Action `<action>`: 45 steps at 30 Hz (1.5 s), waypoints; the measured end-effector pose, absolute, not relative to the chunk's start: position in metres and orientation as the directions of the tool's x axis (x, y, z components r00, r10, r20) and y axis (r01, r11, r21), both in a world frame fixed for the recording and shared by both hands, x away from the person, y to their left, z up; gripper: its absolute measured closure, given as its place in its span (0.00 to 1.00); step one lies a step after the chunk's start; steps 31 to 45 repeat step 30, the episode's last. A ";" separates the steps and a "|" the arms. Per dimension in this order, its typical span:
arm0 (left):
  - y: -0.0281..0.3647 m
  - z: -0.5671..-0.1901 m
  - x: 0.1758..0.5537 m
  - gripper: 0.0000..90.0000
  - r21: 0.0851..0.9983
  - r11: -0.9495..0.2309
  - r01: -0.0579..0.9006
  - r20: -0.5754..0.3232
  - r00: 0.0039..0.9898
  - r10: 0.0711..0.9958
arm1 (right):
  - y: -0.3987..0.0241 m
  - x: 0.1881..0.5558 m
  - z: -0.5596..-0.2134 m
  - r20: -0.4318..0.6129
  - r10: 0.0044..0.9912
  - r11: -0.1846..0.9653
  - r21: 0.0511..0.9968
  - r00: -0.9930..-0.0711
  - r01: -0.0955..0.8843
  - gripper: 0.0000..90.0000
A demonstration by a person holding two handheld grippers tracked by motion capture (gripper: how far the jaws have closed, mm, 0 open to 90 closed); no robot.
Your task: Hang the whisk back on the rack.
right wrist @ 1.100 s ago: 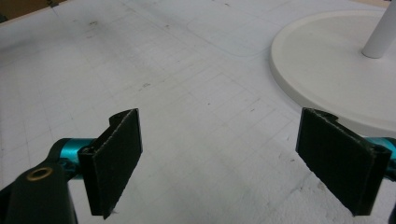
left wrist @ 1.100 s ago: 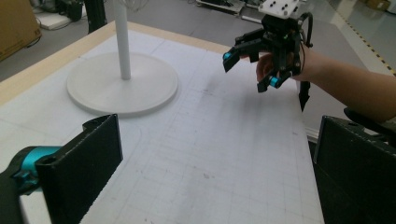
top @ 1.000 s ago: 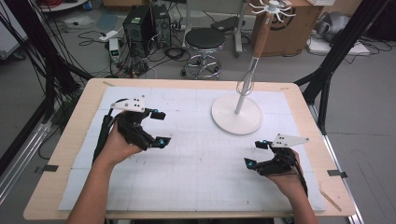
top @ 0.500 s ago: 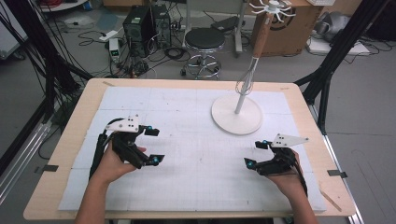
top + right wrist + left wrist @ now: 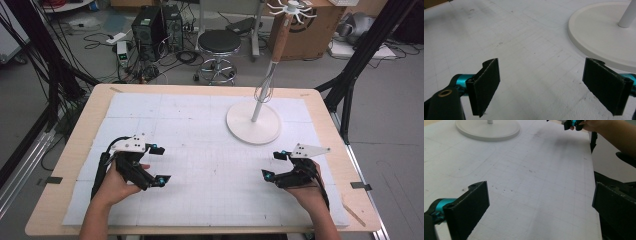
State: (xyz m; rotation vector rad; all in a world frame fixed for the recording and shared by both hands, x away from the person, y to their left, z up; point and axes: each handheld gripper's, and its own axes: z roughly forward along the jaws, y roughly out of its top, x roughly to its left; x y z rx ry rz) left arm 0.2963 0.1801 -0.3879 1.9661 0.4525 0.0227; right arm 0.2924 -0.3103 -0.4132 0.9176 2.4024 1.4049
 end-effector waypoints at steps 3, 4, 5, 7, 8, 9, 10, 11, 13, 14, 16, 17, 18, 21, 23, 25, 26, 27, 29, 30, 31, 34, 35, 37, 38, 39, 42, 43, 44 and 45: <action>0.183 -0.388 0.295 0.02 0.885 -0.355 0.301 -0.185 0.928 0.325 | -0.310 0.293 -0.413 0.127 0.607 0.347 0.845 -0.784 0.406 0.15; 0.184 -0.388 0.295 0.02 0.887 -0.352 0.299 -0.183 0.927 0.327 | -0.311 0.293 -0.413 0.130 0.610 0.346 0.844 -0.782 0.410 0.15; 0.185 -0.389 0.295 0.02 0.886 -0.353 0.300 -0.183 0.927 0.328 | -0.311 0.293 -0.413 0.131 0.610 0.345 0.844 -0.782 0.411 0.15; 0.186 -0.389 0.295 0.02 0.886 -0.352 0.302 -0.185 0.927 0.327 | -0.310 0.293 -0.413 0.130 0.610 0.346 0.844 -0.782 0.410 0.15; 0.187 -0.390 0.295 0.02 0.887 -0.351 0.302 -0.186 0.926 0.328 | -0.310 0.293 -0.413 0.130 0.611 0.348 0.842 -0.781 0.412 0.15; 0.187 -0.390 0.295 0.02 0.887 -0.350 0.301 -0.185 0.926 0.328 | -0.310 0.293 -0.413 0.128 0.610 0.350 0.842 -0.782 0.411 0.15; 0.187 -0.390 0.296 0.02 0.887 -0.352 0.300 -0.183 0.927 0.328 | -0.310 0.292 -0.413 0.130 0.610 0.349 0.842 -0.782 0.412 0.15; 0.187 -0.390 0.296 0.02 0.887 -0.350 0.301 -0.184 0.926 0.329 | -0.310 0.292 -0.413 0.127 0.610 0.352 0.841 -0.782 0.411 0.15; 0.187 -0.391 0.296 0.02 0.887 -0.351 0.301 -0.185 0.927 0.326 | -0.310 0.292 -0.413 0.127 0.611 0.352 0.840 -0.782 0.412 0.15; 0.187 -0.391 0.296 0.02 0.887 -0.351 0.301 -0.185 0.927 0.326 | -0.309 0.292 -0.413 0.125 0.611 0.351 0.842 -0.781 0.409 0.15; 0.187 -0.391 0.296 0.02 0.886 -0.352 0.303 -0.185 0.926 0.329 | -0.309 0.292 -0.414 0.121 0.611 0.353 0.843 -0.782 0.407 0.15; 0.187 -0.391 0.296 0.02 0.886 -0.351 0.302 -0.186 0.926 0.327 | -0.309 0.292 -0.414 0.126 0.613 0.352 0.841 -0.780 0.412 0.15; 0.187 -0.391 0.296 0.02 0.886 -0.353 0.301 -0.184 0.927 0.327 | -0.309 0.291 -0.414 0.126 0.612 0.352 0.840 -0.780 0.412 0.15; 0.188 -0.392 0.296 0.02 0.886 -0.351 0.302 -0.183 0.925 0.334 | -0.309 0.291 -0.413 0.128 0.612 0.352 0.840 -0.781 0.413 0.15; 0.189 -0.392 0.297 0.02 0.885 -0.352 0.305 -0.184 0.923 0.337 | -0.309 0.291 -0.413 0.131 0.612 0.350 0.839 -0.780 0.416 0.15; 0.190 -0.393 0.297 0.02 0.884 -0.352 0.309 -0.186 0.921 0.342 | -0.309 0.291 -0.414 0.130 0.612 0.351 0.839 -0.780 0.416 0.15; 0.190 -0.393 0.297 0.02 0.882 -0.355 0.309 -0.185 0.921 0.342 | -0.309 0.292 -0.414 0.129 0.613 0.353 0.838 -0.780 0.416 0.15; 0.190 -0.394 0.297 0.02 0.882 -0.352 0.314 -0.189 0.919 0.346 | -0.310 0.292 -0.414 0.125 0.611 0.354 0.840 -0.781 0.412 0.15; 0.191 -0.395 0.298 0.02 0.879 -0.357 0.315 -0.187 0.918 0.351 | -0.310 0.292 -0.414 0.128 0.613 0.354 0.838 -0.780 0.416 0.15; 0.191 -0.395 0.298 0.02 0.879 -0.357 0.317 -0.188 0.917 0.351 | -0.310 0.292 -0.414 0.128 0.612 0.354 0.838 -0.781 0.415 0.15; 0.191 -0.395 0.298 0.02 0.879 -0.357 0.317 -0.188 0.917 0.351 | -0.310 0.292 -0.414 0.128 0.612 0.354 0.838 -0.781 0.415 0.15; 0.191 -0.395 0.298 0.02 0.879 -0.357 0.317 -0.188 0.917 0.351 | -0.310 0.292 -0.414 0.128 0.612 0.354 0.838 -0.781 0.415 0.15; 0.191 -0.395 0.298 0.02 0.879 -0.357 0.317 -0.188 0.917 0.351 | -0.310 0.292 -0.414 0.128 0.612 0.354 0.838 -0.781 0.415 0.15; 0.191 -0.395 0.298 0.02 0.879 -0.357 0.317 -0.188 0.917 0.351 | -0.310 0.292 -0.414 0.128 0.612 0.354 0.838 -0.781 0.415 0.15; 0.191 -0.395 0.298 0.02 0.879 -0.357 0.317 -0.188 0.917 0.351 | -0.310 0.292 -0.414 0.128 0.612 0.354 0.838 -0.781 0.415 0.15; 0.191 -0.395 0.298 0.02 0.879 -0.357 0.317 -0.188 0.917 0.351 | -0.310 0.292 -0.414 0.128 0.612 0.354 0.838 -0.781 0.415 0.15; 0.191 -0.395 0.298 0.02 0.879 -0.357 0.317 -0.188 0.917 0.351 | -0.310 0.292 -0.414 0.128 0.612 0.354 0.838 -0.781 0.415 0.15; 0.191 -0.395 0.298 0.02 0.879 -0.357 0.317 -0.188 0.917 0.351 | -0.310 0.292 -0.414 0.128 0.612 0.354 0.838 -0.781 0.415 0.15; 0.191 -0.395 0.298 0.02 0.879 -0.357 0.317 -0.188 0.917 0.351 | -0.310 0.292 -0.414 0.128 0.612 0.354 0.838 -0.781 0.415 0.15; 0.191 -0.395 0.298 0.02 0.879 -0.357 0.317 -0.188 0.917 0.351 | -0.310 0.292 -0.414 0.128 0.612 0.354 0.838 -0.781 0.415 0.15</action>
